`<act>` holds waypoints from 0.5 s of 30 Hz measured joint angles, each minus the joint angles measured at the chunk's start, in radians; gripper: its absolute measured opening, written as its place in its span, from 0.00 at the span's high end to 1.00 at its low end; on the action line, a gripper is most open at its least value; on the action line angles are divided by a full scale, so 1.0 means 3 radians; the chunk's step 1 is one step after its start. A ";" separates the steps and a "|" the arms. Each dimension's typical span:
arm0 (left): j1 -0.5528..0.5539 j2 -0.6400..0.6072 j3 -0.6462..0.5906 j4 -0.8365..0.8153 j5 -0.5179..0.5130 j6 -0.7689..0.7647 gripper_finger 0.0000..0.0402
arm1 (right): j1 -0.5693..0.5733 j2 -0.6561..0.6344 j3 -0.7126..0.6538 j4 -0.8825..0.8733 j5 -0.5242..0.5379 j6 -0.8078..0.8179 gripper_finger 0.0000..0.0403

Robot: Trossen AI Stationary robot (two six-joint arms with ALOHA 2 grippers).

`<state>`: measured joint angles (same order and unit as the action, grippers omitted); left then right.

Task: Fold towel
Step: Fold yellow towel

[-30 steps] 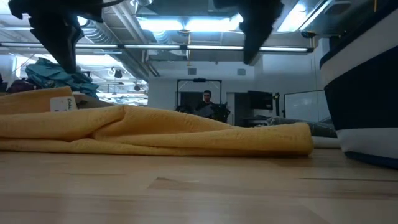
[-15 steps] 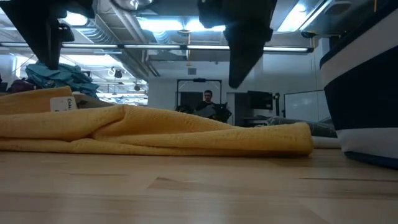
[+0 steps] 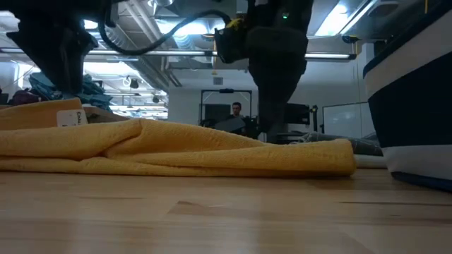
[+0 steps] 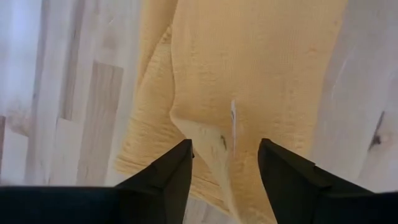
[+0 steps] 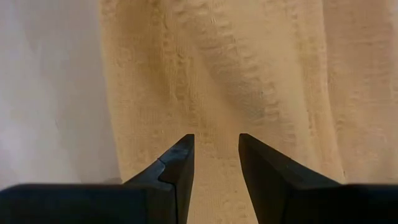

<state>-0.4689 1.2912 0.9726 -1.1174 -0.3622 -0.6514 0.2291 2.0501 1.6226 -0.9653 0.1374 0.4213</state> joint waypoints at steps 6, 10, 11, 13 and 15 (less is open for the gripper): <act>-0.0002 0.0242 0.0000 -0.0046 -0.0031 0.0010 0.55 | 0.0002 0.0011 0.0001 0.0007 0.0000 0.0000 0.68; 0.0014 0.0424 -0.0001 -0.0263 -0.0161 0.0015 0.55 | 0.0001 0.0011 0.0001 0.0024 0.0000 0.0000 0.68; 0.0020 0.0463 -0.0001 -0.0298 -0.0174 0.0017 0.55 | 0.0003 0.0011 0.0001 0.0020 0.0000 0.0000 0.68; 0.0023 0.0533 -0.0001 -0.0308 -0.0177 0.0058 0.55 | 0.0003 0.0011 0.0001 0.0029 0.0000 0.0000 0.68; 0.0017 0.0579 -0.0001 -0.0256 -0.0178 0.0137 0.57 | 0.0003 0.0011 0.0001 0.0051 0.0000 0.0000 0.68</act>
<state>-0.4639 1.4650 0.9722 -1.1941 -0.4156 -0.6103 0.2298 2.0533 1.6230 -0.9500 0.1375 0.4213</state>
